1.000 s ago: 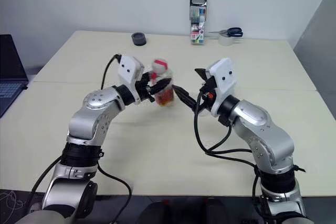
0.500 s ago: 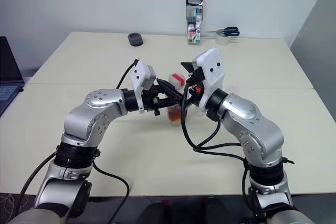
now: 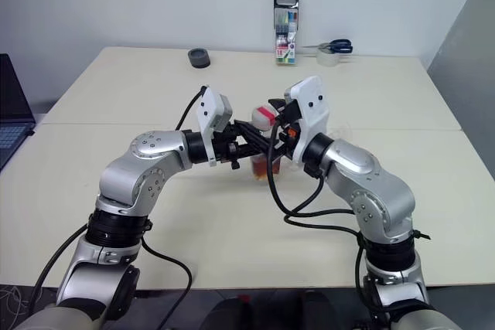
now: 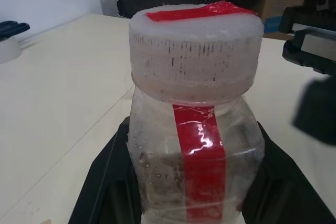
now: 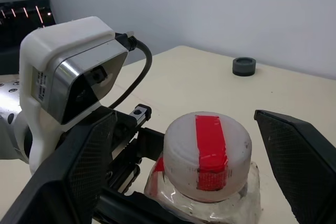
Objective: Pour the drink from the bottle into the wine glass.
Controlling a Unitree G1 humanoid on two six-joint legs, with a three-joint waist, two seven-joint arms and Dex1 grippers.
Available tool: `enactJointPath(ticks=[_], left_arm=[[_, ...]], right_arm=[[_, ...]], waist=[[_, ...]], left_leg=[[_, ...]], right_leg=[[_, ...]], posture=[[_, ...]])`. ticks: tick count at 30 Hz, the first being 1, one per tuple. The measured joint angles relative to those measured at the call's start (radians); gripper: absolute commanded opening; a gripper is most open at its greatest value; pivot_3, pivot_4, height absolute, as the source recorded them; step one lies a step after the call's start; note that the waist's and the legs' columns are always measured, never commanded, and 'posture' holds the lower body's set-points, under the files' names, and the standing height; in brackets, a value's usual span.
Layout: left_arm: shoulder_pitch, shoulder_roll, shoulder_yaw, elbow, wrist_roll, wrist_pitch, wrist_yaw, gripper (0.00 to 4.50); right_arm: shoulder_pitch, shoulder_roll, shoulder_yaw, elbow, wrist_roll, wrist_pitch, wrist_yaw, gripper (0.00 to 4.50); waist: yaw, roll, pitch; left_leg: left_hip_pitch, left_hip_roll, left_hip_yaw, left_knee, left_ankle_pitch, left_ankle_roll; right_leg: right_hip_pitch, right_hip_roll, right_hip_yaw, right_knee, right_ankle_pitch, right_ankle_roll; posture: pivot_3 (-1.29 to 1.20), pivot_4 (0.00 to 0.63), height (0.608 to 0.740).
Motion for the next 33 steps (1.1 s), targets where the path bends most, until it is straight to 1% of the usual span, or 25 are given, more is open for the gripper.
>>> enactJointPath(ticks=[2,6,7,13,16,17,20,24,25,27,29,33], left_arm=[[0.0,0.0,0.0,0.0,0.0,0.0,0.001,1.83],[0.0,0.0,0.001,0.0,0.0,-0.001,0.0,1.83],[0.0,0.0,0.0,0.0,0.0,-0.001,0.001,1.83],[0.002,0.0,0.0,-0.002,0.0,0.0,0.001,1.83],[0.016,0.004,0.001,-0.019,-0.008,0.005,-0.016,1.83],[0.022,0.027,0.004,-0.032,-0.032,0.018,-0.042,1.83],[0.025,0.106,0.017,-0.099,-0.108,0.041,-0.162,1.83],[0.022,0.139,0.025,-0.138,-0.174,0.051,-0.271,1.83],[0.018,0.139,0.024,-0.137,-0.181,0.053,-0.283,1.83],[-0.006,0.139,0.017,-0.116,-0.178,0.05,-0.299,1.83],[-0.028,0.138,0.004,-0.096,-0.173,0.044,-0.306,1.83],[-0.04,0.132,-0.004,-0.07,-0.168,0.016,-0.314,1.83]], right_arm=[[0.0,0.0,-0.002,0.0,0.0,0.0,0.0,3.56],[0.0,-0.005,-0.011,0.006,-0.005,-0.002,-0.003,2.11],[0.0,-0.006,-0.011,0.008,-0.005,-0.004,0.0,1.82],[0.004,-0.016,-0.003,0.011,-0.009,-0.021,0.008,1.82],[0.001,-0.045,-0.003,0.017,0.003,-0.023,0.054,1.82],[-0.014,-0.071,-0.013,0.03,0.04,-0.012,0.102,1.82],[-0.083,-0.194,-0.041,0.064,0.164,0.018,0.315,1.82],[-0.161,-0.306,-0.02,0.131,0.199,-0.022,0.569,1.82],[-0.171,-0.317,-0.016,0.149,0.2,-0.034,0.606,1.82],[-0.185,-0.327,-0.017,0.175,0.2,-0.048,0.637,1.82],[-0.184,-0.331,-0.028,0.179,0.205,-0.045,0.637,2.59],[-0.132,-0.383,-0.055,0.158,0.225,-0.007,0.612,3.91]], waist=[[0.0,0.0,0.0],[0.0,0.0,0.0],[0.0,0.0,0.0],[0.0,0.0,0.0],[0.0,0.0,0.0],[-0.001,0.001,0.001],[-0.003,0.004,0.004],[-0.002,0.004,0.004],[-0.002,0.004,0.004],[-0.001,0.004,0.004],[-0.001,0.004,0.004],[0.0,0.004,0.004]], left_leg=[[0.0,0.0,0.0,0.0,0.0,0.0],[0.0,0.0,0.0,0.0,0.0,0.0],[0.0,0.0,0.0,0.0,0.0,0.0],[0.0,0.0,0.0,0.0,0.0,0.0],[0.0,0.0,0.0,0.0,0.0,0.0],[0.0,0.0,0.0,0.0,0.0,0.0],[0.0,0.0,0.0,0.0,0.0,0.001],[0.0,0.0,0.0,0.0,-0.001,0.002],[0.0,0.0,0.0,0.0,-0.001,0.002],[0.0,0.0,0.0,0.0,-0.001,0.002],[0.0,0.0,0.0,0.0,-0.001,0.002],[-0.001,0.0,0.0,0.0,-0.001,0.001]], right_leg=[[0.0,0.0,0.0,0.0,0.0,0.0],[0.0,0.0,0.0,0.0,0.0,0.0],[0.0,0.0,0.0,0.0,0.0,0.0],[0.0,0.0,0.0,0.0,0.0,0.0],[0.0,0.0,0.0,0.0,0.0,0.0],[0.0,0.0,0.0,0.0,0.0,0.0],[-0.001,0.0,0.0,0.0,0.0,0.0],[0.0,0.0,-0.001,-0.001,0.0,0.0],[0.0,0.0,-0.001,-0.001,0.0,0.0],[0.0,0.0,-0.001,-0.001,0.0,0.0],[0.0,0.0,-0.001,-0.001,0.0,0.0],[0.0,0.0,-0.001,-0.002,0.0,0.0]], posture=[[0.0,0.15,0.74],[0.0,0.15,0.74],[0.0,0.15,0.74],[0.0,0.15,0.74],[0.0,0.15,0.74],[0.0,0.15,0.74],[0.0,0.15,0.74],[0.0,0.15,0.74],[0.0,0.15,0.74],[0.0,0.15,0.74],[0.0,0.15,0.74],[0.0,0.15,0.74]])
